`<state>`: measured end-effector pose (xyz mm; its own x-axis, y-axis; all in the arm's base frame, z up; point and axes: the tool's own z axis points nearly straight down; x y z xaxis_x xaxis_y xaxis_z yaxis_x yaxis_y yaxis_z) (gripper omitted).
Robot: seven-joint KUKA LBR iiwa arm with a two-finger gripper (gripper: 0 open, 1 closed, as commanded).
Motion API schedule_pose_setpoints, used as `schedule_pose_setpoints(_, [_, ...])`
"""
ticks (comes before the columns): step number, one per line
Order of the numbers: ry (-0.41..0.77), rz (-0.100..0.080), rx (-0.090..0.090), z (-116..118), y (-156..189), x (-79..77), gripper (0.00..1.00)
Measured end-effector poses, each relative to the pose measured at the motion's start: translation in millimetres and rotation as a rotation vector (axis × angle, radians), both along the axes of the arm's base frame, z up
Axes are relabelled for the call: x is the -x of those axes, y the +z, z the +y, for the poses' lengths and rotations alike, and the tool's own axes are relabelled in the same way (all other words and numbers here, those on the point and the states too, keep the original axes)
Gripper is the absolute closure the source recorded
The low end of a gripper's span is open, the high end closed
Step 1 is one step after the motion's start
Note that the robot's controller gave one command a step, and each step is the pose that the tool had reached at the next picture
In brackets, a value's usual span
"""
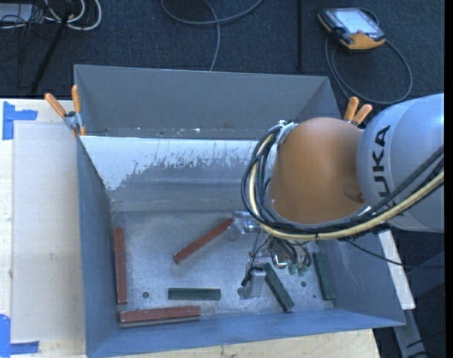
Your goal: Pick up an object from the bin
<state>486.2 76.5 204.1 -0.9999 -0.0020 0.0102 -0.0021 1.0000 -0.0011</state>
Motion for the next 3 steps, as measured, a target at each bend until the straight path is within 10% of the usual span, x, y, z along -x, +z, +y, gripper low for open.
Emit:
schedule_pose_setpoints(1, [-0.003,-0.008,-0.001,0,4,-1.7,0.00])
schedule_pose_setpoints(2, [0.074,-0.015,-0.002,13,-60,-43.5,0.00])
schedule_pose_setpoints(3, [0.199,-0.017,-0.005,55,-53,-109.7,0.00])
